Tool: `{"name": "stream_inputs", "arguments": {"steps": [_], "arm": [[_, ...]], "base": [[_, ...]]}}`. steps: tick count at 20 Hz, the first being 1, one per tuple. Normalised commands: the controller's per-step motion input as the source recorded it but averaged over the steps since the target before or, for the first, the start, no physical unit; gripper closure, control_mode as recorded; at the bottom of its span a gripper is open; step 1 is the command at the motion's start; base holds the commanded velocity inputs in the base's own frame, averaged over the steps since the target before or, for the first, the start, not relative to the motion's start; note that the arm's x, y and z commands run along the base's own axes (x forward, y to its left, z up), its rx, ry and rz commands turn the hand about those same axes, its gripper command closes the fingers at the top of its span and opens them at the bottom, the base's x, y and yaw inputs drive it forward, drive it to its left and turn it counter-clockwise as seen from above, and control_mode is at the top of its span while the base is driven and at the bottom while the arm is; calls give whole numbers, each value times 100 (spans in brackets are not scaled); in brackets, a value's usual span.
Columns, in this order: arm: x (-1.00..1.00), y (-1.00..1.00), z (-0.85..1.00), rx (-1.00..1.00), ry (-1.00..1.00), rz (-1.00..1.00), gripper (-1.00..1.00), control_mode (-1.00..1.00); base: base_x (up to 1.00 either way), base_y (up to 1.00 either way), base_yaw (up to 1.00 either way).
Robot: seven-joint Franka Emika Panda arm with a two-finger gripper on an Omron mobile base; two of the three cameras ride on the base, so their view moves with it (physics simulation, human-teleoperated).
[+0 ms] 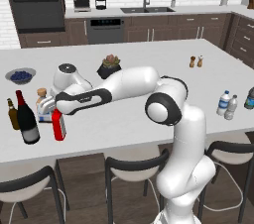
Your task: Move the plastic bottles in the middle to the plastics group, and the glass bottles in the middle to the glass group.
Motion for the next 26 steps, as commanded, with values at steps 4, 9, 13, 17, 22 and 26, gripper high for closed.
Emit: {"name": "stream_inputs", "arguments": {"steps": [4, 9, 13, 17, 22, 26], "arm": [[0, 0, 0, 0, 0, 0, -100, -100], [0, 0, 0, 0, 0, 0, -100, -100], [0, 0, 0, 0, 0, 0, -100, -100], [-51, -39, 9, 0, -3, 0, -100, -100], [-27, -86, 22, 0, 0, 0, -100, -100], [-3, -100, 30, 2, 0, 1, -100, -100]], "base": [[0, 0, 0], [0, 0, 0], [0, 0, 0], [0, 0, 0], [0, 0, 0], [0, 0, 0]]}}
